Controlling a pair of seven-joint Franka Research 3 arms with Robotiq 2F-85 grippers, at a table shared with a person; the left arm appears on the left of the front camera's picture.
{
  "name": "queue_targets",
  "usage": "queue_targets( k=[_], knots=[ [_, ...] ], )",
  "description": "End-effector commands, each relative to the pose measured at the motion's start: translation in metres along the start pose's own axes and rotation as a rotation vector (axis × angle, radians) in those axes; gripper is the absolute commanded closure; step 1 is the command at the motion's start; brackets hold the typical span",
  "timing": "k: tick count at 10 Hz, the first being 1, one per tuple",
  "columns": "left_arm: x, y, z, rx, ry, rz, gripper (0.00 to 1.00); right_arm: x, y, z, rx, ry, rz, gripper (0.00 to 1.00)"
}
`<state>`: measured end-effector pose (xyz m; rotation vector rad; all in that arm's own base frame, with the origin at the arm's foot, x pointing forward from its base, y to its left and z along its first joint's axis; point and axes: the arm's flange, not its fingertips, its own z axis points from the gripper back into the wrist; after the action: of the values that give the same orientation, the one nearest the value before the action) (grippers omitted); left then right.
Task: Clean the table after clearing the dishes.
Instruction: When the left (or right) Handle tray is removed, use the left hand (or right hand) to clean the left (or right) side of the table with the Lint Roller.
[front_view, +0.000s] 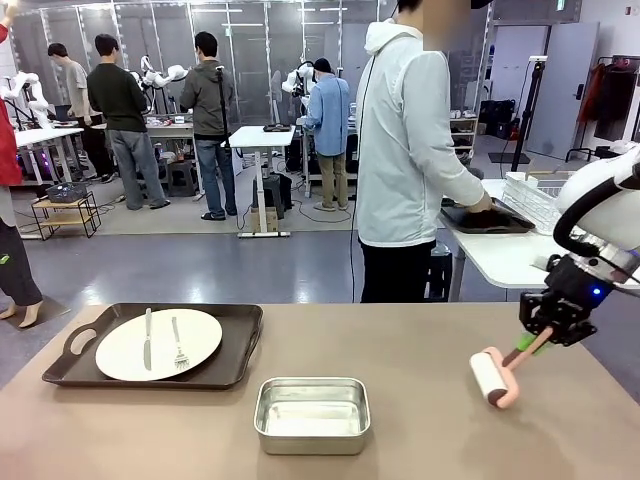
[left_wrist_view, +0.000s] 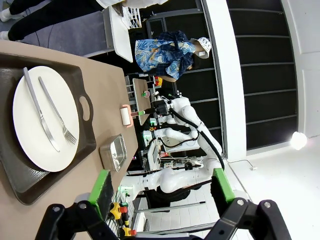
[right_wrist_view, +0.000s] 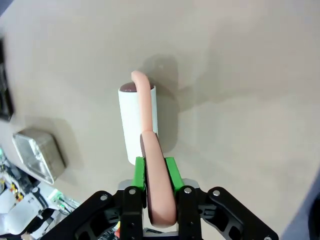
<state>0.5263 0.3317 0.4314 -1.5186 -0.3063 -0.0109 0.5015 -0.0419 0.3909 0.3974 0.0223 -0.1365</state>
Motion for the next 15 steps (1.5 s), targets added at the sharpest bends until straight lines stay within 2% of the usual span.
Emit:
queue_targets(
  k=[1,3,5,9,11,15],
  knots=[
    [-0.002,-0.001,0.002,0.002,0.001,0.0,0.0,-0.004,-0.041,-0.031,-0.326,0.078,-0.065,0.79],
    [-0.002,-0.001,0.002,0.002,0.001,0.0,0.0,-0.008,-0.041,-0.02,-0.413,0.08,-0.089,0.79],
    [-0.002,-0.001,0.002,0.002,0.001,0.0,0.0,-0.016,-0.032,-0.008,-0.438,0.085,-0.076,0.79],
    [-0.002,-0.001,0.002,0.002,0.001,0.0,0.0,-0.037,-0.001,0.039,-0.488,0.021,0.001,0.79],
    [-0.002,-0.001,0.002,0.002,0.001,0.0,0.0,-0.045,0.009,0.055,-0.522,0.019,0.018,0.79],
    [-0.002,-0.001,0.002,0.002,0.001,0.0,0.0,-0.066,0.03,0.086,-0.484,-0.061,0.09,0.79]
  ],
)
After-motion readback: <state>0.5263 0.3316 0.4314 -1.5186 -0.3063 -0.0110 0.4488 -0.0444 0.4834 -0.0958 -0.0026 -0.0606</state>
